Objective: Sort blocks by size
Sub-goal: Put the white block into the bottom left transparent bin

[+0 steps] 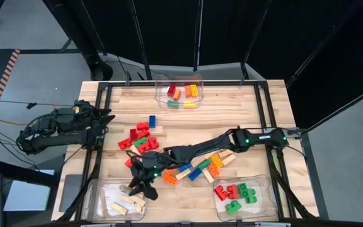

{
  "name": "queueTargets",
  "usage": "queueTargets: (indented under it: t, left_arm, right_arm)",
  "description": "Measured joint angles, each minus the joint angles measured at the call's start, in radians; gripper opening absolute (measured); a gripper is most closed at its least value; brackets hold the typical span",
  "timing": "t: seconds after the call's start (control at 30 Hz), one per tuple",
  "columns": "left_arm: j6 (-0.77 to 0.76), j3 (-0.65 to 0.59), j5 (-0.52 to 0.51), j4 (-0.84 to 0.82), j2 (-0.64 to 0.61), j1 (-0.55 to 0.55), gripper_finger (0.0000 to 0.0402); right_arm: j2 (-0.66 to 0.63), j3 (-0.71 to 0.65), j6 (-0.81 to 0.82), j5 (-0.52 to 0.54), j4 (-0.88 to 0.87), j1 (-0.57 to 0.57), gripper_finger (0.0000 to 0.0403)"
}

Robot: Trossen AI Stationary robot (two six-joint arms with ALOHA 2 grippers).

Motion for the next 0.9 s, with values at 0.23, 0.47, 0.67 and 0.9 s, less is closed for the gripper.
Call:
queueTargets:
  t: [0.23, 0.47, 0.67, 0.9]
  left_arm:
    - [0.000, 0.000, 0.000, 0.001, 0.000, 0.000, 0.0245]
    - [-0.002, 0.000, 0.000, 0.001, 0.000, 0.000, 0.0245]
    - [-0.003, 0.000, 0.000, 0.000, 0.000, 0.000, 0.0245]
    - [-0.003, 0.000, 0.000, 0.001, 0.000, 0.000, 0.0245]
  right_arm:
    - [-0.025, -0.001, -0.062, 0.036, -0.054, -0.001, 0.0242]
    - [-0.177, -0.001, -0.147, 0.117, -0.332, -0.041, 0.0298]
    - [-0.420, 0.003, -0.312, 0.264, -1.064, -0.122, 0.0257]
    - [-0.646, -0.095, -0.144, 0.576, -1.512, -0.199, 0.0236]
